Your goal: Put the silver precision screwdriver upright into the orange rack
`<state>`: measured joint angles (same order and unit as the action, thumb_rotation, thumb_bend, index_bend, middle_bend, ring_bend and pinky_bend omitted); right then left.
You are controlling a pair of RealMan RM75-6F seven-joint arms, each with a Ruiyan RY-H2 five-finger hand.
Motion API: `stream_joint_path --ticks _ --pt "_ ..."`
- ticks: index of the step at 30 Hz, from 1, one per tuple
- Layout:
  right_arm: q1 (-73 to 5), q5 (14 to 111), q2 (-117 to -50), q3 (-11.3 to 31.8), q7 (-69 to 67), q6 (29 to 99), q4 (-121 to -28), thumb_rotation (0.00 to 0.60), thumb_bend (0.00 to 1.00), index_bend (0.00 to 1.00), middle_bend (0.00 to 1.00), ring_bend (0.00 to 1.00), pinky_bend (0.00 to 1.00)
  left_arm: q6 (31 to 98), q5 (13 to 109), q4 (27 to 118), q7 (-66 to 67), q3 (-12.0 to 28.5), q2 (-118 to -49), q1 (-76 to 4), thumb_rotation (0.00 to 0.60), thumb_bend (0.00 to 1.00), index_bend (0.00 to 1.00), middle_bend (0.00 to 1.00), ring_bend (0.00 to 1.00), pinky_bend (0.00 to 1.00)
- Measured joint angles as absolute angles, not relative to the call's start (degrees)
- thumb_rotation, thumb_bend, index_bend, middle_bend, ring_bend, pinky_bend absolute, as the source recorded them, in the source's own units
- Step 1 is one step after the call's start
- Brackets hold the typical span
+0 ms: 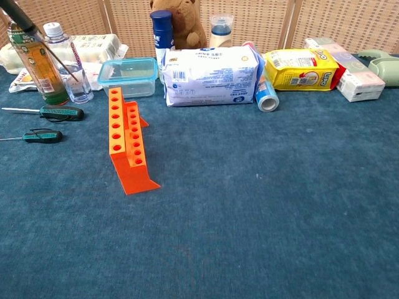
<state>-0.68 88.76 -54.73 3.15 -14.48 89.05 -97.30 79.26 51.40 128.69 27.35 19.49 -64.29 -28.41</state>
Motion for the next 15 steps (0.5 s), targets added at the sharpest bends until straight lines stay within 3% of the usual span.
stream_joint_path --ticks 15 --pt "-1.1 87.6 -54.8 3.5 -14.3 87.9 -97.2 0.600 0.00 0.03 0.00 0.00 0.00 77.4 47.1 122.2 27.6 21.3 -69.7 -34.1 0.600 0.43 0.50 1.00 0.97 0.94"
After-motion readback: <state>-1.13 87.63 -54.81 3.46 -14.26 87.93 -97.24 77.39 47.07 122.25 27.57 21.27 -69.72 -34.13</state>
